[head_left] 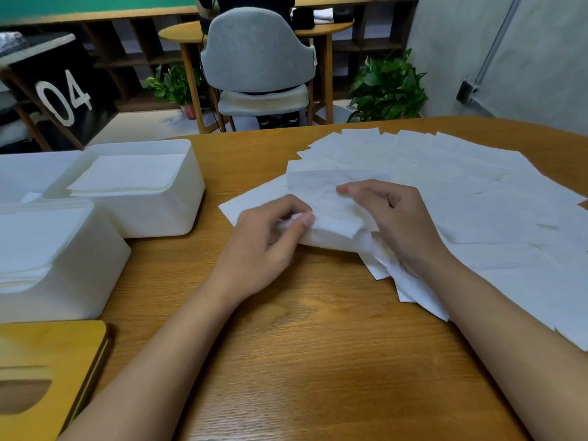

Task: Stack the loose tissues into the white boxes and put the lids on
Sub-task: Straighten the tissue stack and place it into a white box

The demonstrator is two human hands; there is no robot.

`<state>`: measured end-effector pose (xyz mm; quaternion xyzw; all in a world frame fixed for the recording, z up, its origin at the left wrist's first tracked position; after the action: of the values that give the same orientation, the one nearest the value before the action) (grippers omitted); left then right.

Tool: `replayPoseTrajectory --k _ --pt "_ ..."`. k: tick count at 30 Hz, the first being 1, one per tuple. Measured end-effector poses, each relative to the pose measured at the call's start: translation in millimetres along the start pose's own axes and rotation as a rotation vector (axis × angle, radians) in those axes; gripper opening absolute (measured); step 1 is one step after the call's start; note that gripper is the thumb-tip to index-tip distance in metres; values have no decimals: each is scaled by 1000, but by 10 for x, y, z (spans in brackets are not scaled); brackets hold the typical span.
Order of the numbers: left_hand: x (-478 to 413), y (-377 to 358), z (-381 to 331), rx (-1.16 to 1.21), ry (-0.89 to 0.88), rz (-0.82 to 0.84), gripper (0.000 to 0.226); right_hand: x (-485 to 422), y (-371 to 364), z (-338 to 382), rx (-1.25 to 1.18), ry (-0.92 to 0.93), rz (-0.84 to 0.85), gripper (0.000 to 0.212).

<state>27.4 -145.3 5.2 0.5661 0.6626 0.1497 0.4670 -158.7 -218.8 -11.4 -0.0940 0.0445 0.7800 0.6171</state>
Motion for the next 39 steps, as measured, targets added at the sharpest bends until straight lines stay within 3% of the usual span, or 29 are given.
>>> replayPoseTrajectory --k 4,8,12,15,20,27,33,39 --pt "-33 103 199 228 162 -79 16 14 -69 -66 -204 -73 101 50" --pt "-29 103 303 315 260 -106 20 91 -202 43 -186 15 239 31" --pt "-19 25 314 329 286 -38 16 93 -202 23 -90 22 202 12" --pt "-13 42 295 315 310 -39 13 89 -168 8 -141 -9 152 10" --pt "-7 52 302 363 352 -25 27 82 -123 -81 -299 -122 60 12" --pt "-16 14 322 386 341 -10 11 42 -90 -68 -143 -87 100 17" --pt "-15 -32 296 319 320 12 13 74 -136 -75 -83 -47 87 15" --pt "20 -69 282 425 373 84 22 68 -41 21 -108 7 -2 20"
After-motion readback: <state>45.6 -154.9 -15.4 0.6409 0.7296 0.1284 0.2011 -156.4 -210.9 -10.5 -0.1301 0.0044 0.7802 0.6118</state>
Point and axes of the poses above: each hand's wrist, its own x-axis away from the middle knuckle, its own y-axis out of the back of the hand, z = x × y, the point moved 9 cm from there along -x, towards the middle knuckle, and after that the axes turned 15 degrees about -x, right-handed, at the moved point
